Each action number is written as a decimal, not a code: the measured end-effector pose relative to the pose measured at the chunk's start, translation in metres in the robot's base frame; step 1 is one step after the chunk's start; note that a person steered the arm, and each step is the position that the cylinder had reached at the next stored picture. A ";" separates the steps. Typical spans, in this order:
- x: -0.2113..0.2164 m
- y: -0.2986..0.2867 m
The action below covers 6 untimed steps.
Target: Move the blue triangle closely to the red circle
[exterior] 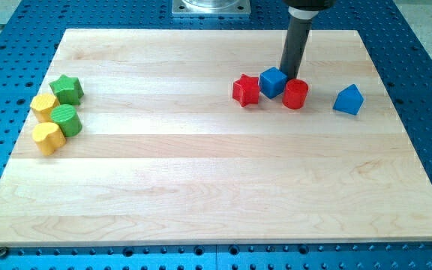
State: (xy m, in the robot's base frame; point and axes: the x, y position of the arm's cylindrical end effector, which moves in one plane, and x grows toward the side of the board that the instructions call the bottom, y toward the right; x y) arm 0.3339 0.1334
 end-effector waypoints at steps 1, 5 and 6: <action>-0.011 0.113; 0.076 0.121; 0.081 0.089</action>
State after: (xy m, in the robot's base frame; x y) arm 0.4150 0.2227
